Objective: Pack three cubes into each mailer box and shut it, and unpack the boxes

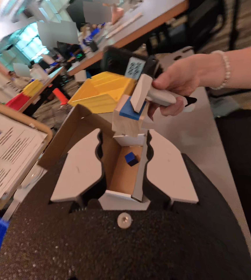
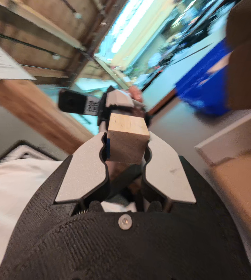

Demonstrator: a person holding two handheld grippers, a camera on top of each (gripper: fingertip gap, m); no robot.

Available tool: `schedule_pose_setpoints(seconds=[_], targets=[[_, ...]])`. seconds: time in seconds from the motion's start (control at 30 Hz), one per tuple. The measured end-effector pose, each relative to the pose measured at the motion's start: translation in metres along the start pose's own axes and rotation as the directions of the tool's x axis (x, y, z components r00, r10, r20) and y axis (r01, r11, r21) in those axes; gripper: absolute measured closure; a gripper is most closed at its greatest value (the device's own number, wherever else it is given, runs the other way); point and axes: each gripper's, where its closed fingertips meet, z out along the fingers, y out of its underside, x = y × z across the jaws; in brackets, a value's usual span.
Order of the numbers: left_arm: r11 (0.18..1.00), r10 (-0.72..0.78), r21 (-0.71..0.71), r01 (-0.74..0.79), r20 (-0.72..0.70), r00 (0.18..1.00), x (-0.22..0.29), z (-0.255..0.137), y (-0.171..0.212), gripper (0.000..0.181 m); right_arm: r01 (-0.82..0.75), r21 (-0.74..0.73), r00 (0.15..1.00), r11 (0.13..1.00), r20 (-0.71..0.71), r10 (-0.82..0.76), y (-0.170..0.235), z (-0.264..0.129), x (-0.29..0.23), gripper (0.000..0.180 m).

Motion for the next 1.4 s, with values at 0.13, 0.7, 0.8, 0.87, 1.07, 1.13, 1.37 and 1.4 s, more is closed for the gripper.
schedule_pose_setpoints(seconds=[0.13, 0.7, 0.8, 0.87, 1.07, 1.13, 1.37, 1.4], targets=[[0.992, -0.126, -0.01, 0.129, 0.161, 0.979, -0.025, -0.009, 0.023, 0.128, 0.233, -0.122, 0.838, 0.965, -0.478, -0.263, -0.019, -0.057, 0.063, 0.132], [0.711, -0.425, -0.095, 0.697, 0.732, 0.533, -0.09, -0.126, 0.168, 0.149, 0.292, -0.727, 0.275, 0.621, -0.558, -0.783, -0.004, -0.012, 0.163, 0.131], [0.662, -0.377, -0.167, 0.731, 0.769, 0.517, -0.106, -0.165, 0.185, 0.149, 0.269, -0.765, 0.314, 0.585, -0.504, -0.804, 0.008, -0.005, 0.169, 0.131], [0.629, -0.33, -0.291, 0.72, 0.739, 0.587, -0.115, -0.178, 0.195, 0.148, 0.281, -0.776, 0.332, 0.565, -0.474, -0.815, 0.012, -0.002, 0.168, 0.13], [0.599, -0.11, -0.679, 0.423, 0.454, 0.884, -0.153, -0.184, 0.214, 0.143, 0.4, -0.684, 0.454, 0.609, -0.43, -0.781, 0.011, 0.004, 0.126, 0.108], [0.581, -0.11, -0.72, 0.38, 0.393, 0.913, -0.159, -0.18, 0.218, 0.142, 0.446, -0.611, 0.513, 0.654, -0.425, -0.746, 0.009, 0.002, 0.106, 0.108], [0.615, -0.182, -0.75, 0.242, 0.164, 0.97, -0.148, -0.146, 0.23, 0.151, 0.485, -0.545, 0.477, 0.684, -0.49, -0.729, -0.002, -0.043, 0.084, 0.109], [0.591, -0.184, -0.774, 0.228, 0.146, 0.972, -0.146, -0.147, 0.237, 0.151, 0.485, -0.55, 0.466, 0.68, -0.496, -0.733, -0.001, -0.05, 0.083, 0.109]])
